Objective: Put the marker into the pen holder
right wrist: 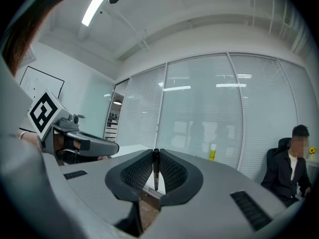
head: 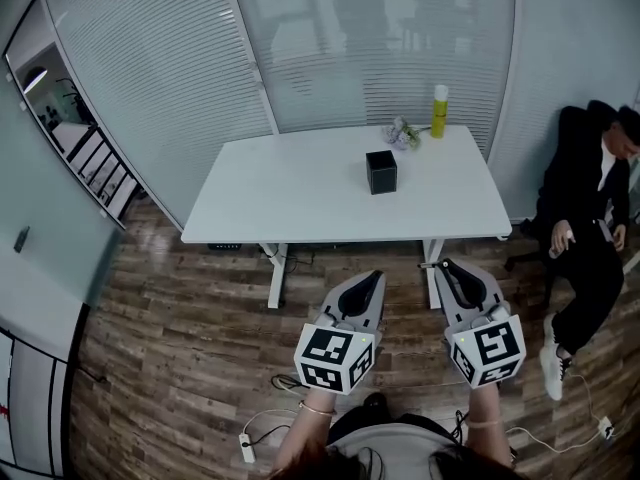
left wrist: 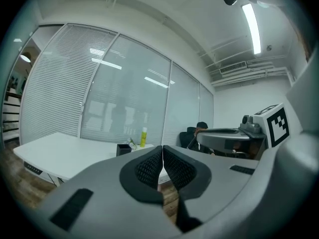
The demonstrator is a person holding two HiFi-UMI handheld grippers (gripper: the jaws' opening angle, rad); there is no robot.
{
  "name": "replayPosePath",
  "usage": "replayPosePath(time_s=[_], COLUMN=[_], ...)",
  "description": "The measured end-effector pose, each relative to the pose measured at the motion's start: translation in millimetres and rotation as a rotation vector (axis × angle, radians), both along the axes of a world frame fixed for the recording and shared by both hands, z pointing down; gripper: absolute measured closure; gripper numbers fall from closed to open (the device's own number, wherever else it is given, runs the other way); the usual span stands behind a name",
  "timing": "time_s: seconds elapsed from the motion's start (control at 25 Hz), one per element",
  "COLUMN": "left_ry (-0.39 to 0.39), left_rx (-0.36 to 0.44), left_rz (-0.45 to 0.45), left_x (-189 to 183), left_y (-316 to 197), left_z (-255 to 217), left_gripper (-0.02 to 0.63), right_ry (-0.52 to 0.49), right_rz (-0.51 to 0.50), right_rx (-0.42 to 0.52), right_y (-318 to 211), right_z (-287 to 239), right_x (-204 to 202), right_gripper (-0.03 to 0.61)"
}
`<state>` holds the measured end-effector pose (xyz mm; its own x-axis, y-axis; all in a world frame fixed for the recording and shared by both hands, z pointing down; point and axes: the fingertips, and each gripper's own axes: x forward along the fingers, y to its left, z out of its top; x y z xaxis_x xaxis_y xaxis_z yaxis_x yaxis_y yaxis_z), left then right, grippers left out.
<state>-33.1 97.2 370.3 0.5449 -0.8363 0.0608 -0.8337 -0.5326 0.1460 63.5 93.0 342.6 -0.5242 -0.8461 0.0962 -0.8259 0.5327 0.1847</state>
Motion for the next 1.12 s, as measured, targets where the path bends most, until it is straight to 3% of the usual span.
replayPosePath(time_s=[0.36,1.12], left_ry=[0.010,-0.002], left_rx=[0.002,-0.002], left_rz=[0.016,0.041], left_x=[-13,1], left_y=[-24,-73], left_z=[3,7], left_gripper=[0.592,0.592], right_ry=[0.006,-0.003], right_rz=[0.032,0.031], right_rx=[0.009,0.024], right_y=[-22,-69], right_z=[-2,-1], right_x=[-12,-8], right_gripper=[0.511,0.511])
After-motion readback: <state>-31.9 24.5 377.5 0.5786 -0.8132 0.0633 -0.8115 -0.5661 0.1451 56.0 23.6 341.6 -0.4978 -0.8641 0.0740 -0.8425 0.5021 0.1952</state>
